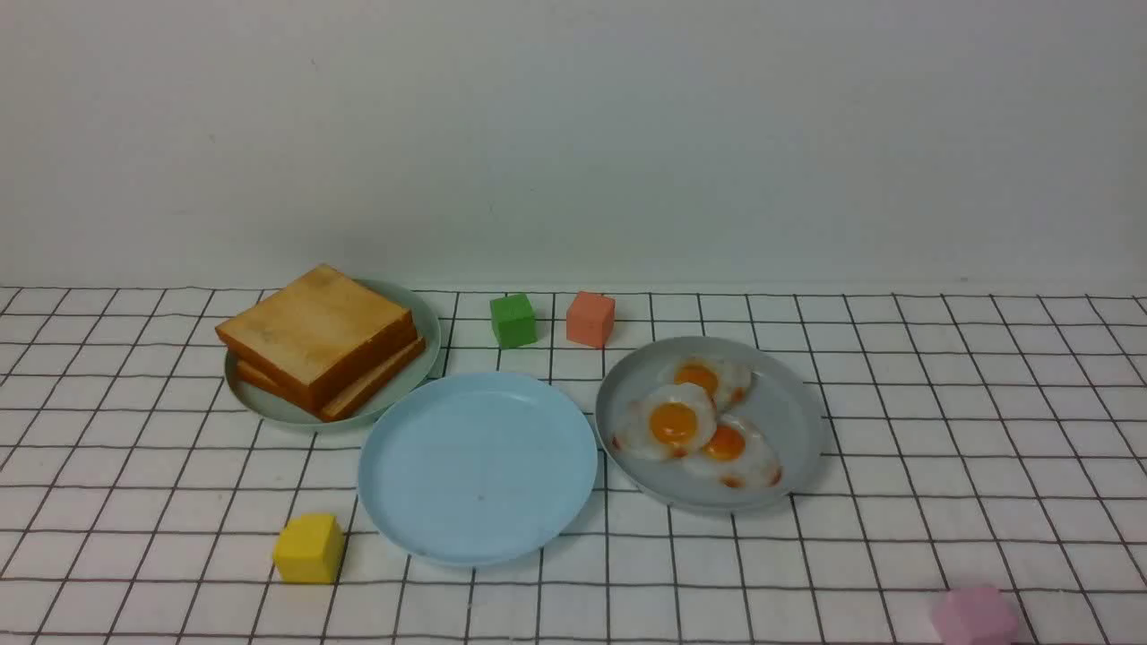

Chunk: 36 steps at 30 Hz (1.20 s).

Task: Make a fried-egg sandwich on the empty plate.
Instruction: Use the left arm to grab a slice of bread

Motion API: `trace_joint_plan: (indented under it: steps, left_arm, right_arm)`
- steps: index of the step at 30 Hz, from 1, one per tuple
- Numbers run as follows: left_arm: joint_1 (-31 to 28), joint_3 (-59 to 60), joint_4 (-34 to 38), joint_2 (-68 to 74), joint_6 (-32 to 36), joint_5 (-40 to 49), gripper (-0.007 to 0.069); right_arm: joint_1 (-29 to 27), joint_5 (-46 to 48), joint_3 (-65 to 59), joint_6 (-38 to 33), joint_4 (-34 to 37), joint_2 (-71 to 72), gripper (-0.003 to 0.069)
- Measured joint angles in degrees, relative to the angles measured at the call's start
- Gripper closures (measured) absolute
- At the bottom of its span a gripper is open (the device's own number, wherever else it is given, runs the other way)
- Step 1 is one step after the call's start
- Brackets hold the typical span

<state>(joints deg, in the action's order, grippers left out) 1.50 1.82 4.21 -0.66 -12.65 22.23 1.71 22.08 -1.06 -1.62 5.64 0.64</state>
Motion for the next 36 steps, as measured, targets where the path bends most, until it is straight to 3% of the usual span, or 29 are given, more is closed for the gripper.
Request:
trace_joint_plan:
  steps: [21,29,36]
  left_arm:
    - [0.0,0.0,0.8,0.0,-0.4,-0.8,0.0386]
    - [0.0,0.0,28.0,0.0,-12.6,-12.1,0.0386]
    - [0.0,0.0,32.4,0.0,-10.8,-21.4,0.0386]
  right_arm:
    - [0.0,0.0,0.0,0.0,0.0,0.0,0.0421]
    - [0.0,0.0,0.0,0.0,0.0,0.0,0.0421]
    - [0.0,0.0,0.0,0.0,0.0,0.0,0.0421]
